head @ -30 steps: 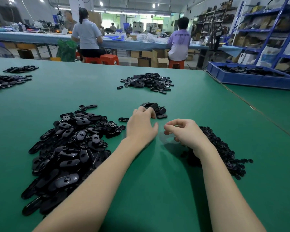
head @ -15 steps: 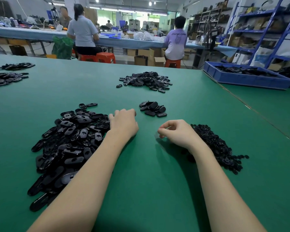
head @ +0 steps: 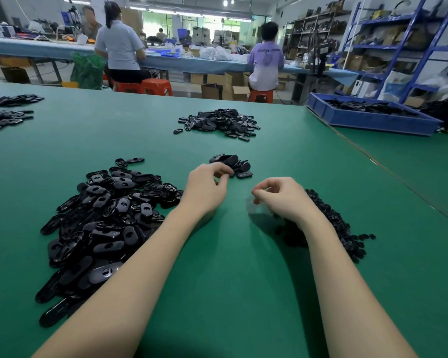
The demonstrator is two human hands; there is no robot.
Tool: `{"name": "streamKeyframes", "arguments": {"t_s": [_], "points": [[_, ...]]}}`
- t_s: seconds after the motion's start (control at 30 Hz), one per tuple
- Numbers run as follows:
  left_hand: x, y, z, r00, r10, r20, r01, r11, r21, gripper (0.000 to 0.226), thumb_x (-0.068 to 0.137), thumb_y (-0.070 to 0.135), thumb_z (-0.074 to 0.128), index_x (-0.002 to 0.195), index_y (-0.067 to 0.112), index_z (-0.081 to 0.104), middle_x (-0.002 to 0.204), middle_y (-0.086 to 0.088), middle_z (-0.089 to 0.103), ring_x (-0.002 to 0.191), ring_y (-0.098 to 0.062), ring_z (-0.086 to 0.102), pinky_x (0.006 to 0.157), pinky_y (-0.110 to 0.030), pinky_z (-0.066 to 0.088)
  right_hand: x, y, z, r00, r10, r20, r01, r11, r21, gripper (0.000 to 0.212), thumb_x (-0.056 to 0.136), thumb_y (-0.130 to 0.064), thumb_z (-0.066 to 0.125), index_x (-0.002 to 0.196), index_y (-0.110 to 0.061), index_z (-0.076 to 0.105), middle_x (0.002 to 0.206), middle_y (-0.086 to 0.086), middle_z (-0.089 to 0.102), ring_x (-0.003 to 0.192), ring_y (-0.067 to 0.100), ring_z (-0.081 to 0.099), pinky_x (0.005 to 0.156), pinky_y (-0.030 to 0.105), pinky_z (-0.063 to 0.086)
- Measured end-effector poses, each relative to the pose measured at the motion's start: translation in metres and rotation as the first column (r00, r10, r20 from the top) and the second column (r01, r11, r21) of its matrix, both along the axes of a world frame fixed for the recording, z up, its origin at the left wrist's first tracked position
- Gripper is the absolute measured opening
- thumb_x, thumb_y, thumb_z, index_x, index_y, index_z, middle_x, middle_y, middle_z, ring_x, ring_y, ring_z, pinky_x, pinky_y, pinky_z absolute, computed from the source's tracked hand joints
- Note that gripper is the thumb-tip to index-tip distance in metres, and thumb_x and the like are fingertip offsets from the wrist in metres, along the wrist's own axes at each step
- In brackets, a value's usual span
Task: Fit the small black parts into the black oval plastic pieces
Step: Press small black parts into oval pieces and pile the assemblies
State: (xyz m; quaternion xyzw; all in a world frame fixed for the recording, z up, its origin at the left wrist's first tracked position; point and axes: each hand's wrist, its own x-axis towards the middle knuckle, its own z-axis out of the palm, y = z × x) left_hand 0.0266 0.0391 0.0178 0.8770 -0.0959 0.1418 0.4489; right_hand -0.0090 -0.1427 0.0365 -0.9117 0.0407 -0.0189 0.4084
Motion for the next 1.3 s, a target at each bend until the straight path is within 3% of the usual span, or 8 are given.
{"name": "streamKeyframes", "arguments": {"t_s": [0.07, 0.13, 0.27, 0.5, 0.73, 0.9, 1.07, 1.3], "points": [[-0.007, -0.015, 0.001, 0.991, -0.075, -0.113, 0.051, 0.977, -0.207, 0.019, 0.097, 0.022, 0.059, 0.096, 0.031, 0.075, 0.088, 0.009, 0.068, 0.068, -0.01, 0.057, 0.064, -0.026, 0.047, 0.0, -0.005, 0.002, 0.998, -0.058, 0.029, 0.059, 0.996, -0.06, 0.017, 0.093, -0.028, 0.058, 0.087, -0.032, 0.073, 0.084, -0.014, 0.077, 0.076, 0.005, 0.066, 0.069, 0.026, 0.053], [-0.012, -0.025, -0.002, 0.961, -0.164, -0.224, 0.072, 0.927, -0.369, 0.018, 0.098, 0.017, 0.059, 0.096, 0.027, 0.074, 0.09, 0.004, 0.068, 0.072, -0.011, 0.06, 0.067, -0.026, 0.053, 0.0, -0.009, 0.004, 0.992, -0.118, 0.04, 0.122, 0.987, -0.106, 0.025, 0.092, -0.022, 0.051, 0.088, -0.033, 0.073, 0.091, -0.009, 0.076, 0.088, 0.016, 0.068, 0.084, 0.034, 0.056], [-0.017, -0.029, -0.005, 0.9, -0.284, -0.332, 0.028, 0.796, -0.604, 0.014, 0.095, 0.0, 0.059, 0.1, 0.007, 0.069, 0.092, -0.011, 0.069, 0.074, -0.018, 0.061, 0.07, -0.02, 0.056, -0.004, -0.019, 0.009, 0.984, -0.179, -0.008, 0.171, 0.952, -0.255, 0.027, 0.09, -0.022, 0.05, 0.098, -0.033, 0.074, 0.105, -0.004, 0.073, 0.098, 0.024, 0.064, 0.086, 0.036, 0.054], [-0.016, -0.027, -0.006, 0.88, -0.291, -0.376, -0.035, 0.749, -0.661, 0.022, 0.09, -0.013, 0.057, 0.099, 0.004, 0.067, 0.1, -0.017, 0.07, 0.081, -0.023, 0.066, 0.078, -0.021, 0.057, -0.007, -0.022, 0.017, 0.971, -0.188, -0.15, 0.104, 0.89, -0.444, 0.017, 0.084, -0.025, 0.066, 0.094, -0.036, 0.075, 0.11, -0.005, 0.072, 0.104, 0.023, 0.064, 0.088, 0.032, 0.051], [-0.013, -0.026, -0.009, 0.881, -0.295, -0.369, -0.043, 0.728, -0.684, 0.022, 0.088, -0.015, 0.058, 0.096, 0.003, 0.067, 0.092, -0.012, 0.069, 0.075, -0.017, 0.068, 0.073, -0.019, 0.06, -0.007, -0.012, 0.015, 0.963, -0.245, -0.11, 0.159, 0.85, -0.502, 0.022, 0.082, -0.02, 0.068, 0.097, -0.032, 0.078, 0.111, 0.0, 0.071, 0.103, 0.028, 0.065, 0.08, 0.029, 0.046], [-0.012, -0.024, -0.01, 0.877, -0.305, -0.37, -0.055, 0.703, -0.709, 0.024, 0.087, -0.018, 0.057, 0.094, 0.003, 0.067, 0.091, -0.012, 0.07, 0.069, -0.012, 0.07, 0.073, -0.019, 0.06, -0.005, -0.016, 0.012, 0.975, -0.212, -0.067, 0.186, 0.942, -0.281, 0.013, 0.081, -0.021, 0.068, 0.082, -0.031, 0.075, 0.098, -0.007, 0.074, 0.096, 0.021, 0.067, 0.084, 0.031, 0.054], [-0.011, -0.023, -0.007, 0.869, -0.322, -0.375, -0.065, 0.678, -0.732, 0.026, 0.086, -0.019, 0.057, 0.091, 0.006, 0.066, 0.091, -0.013, 0.071, 0.069, -0.015, 0.072, 0.073, -0.022, 0.061, -0.003, -0.013, 0.01, 0.99, -0.141, -0.013, 0.14, 0.957, 0.254, 0.007, 0.08, -0.018, 0.08, 0.081, -0.024, 0.077, 0.064, -0.01, 0.064, 0.055, 0.008, 0.049, 0.051, 0.019, 0.039], [-0.015, -0.022, -0.002, 0.854, -0.369, -0.367, -0.028, 0.672, -0.74, 0.024, 0.087, -0.014, 0.061, 0.097, 0.006, 0.067, 0.106, -0.018, 0.071, 0.089, -0.024, 0.071, 0.083, -0.028, 0.06, -0.005, -0.008, 0.006, 0.991, -0.112, -0.074, 0.132, 0.915, 0.38, 0.012, 0.075, -0.024, 0.088, 0.081, -0.024, 0.078, 0.059, -0.008, 0.059, 0.047, 0.007, 0.047, 0.043, 0.017, 0.032]]}}
